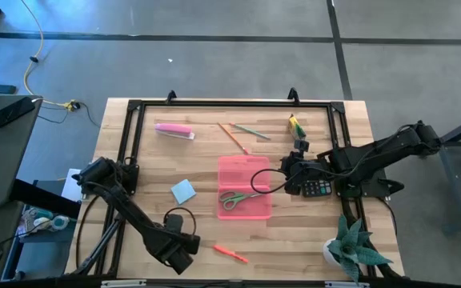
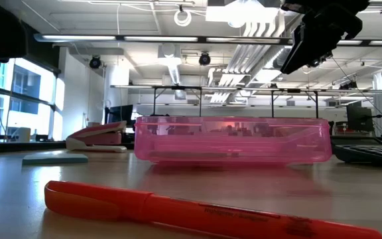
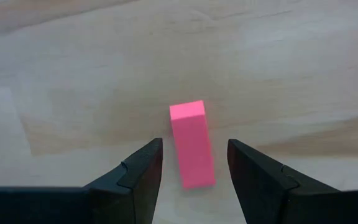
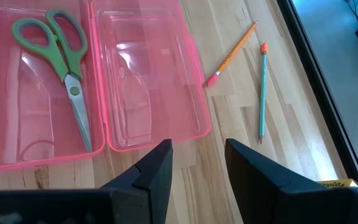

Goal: Pack school essentials
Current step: Put the eraser into the supply box

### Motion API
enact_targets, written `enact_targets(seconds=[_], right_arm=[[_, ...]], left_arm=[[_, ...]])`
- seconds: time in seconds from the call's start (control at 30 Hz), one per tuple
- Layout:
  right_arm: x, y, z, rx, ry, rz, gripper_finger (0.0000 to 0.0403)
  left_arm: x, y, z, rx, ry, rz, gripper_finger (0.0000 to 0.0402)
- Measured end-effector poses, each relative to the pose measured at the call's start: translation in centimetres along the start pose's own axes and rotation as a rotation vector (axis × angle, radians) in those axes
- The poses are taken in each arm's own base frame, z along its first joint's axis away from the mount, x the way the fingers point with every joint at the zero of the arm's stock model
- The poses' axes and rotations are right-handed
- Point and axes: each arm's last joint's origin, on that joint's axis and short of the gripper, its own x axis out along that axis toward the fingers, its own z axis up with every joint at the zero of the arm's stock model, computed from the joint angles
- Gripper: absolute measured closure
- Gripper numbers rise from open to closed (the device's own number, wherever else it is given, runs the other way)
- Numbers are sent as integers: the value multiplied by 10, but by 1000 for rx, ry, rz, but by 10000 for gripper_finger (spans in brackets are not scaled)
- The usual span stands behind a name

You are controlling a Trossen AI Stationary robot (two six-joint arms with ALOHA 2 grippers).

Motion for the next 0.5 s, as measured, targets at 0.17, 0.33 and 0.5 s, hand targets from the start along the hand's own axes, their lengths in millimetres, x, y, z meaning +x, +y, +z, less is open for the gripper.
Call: enact_targets(seconds=[0.17,0.33,0.5], right_arm=[[0,0,0,0,1,0,263],[0,0,0,0,0,0,263],[0,0,0,7,1,0,263]], left_arm=[[12,0,-5,-11,-1,42,232],[16,-1,-6,-7,2,54,232],[16,-1,-6,1,6,56,246]])
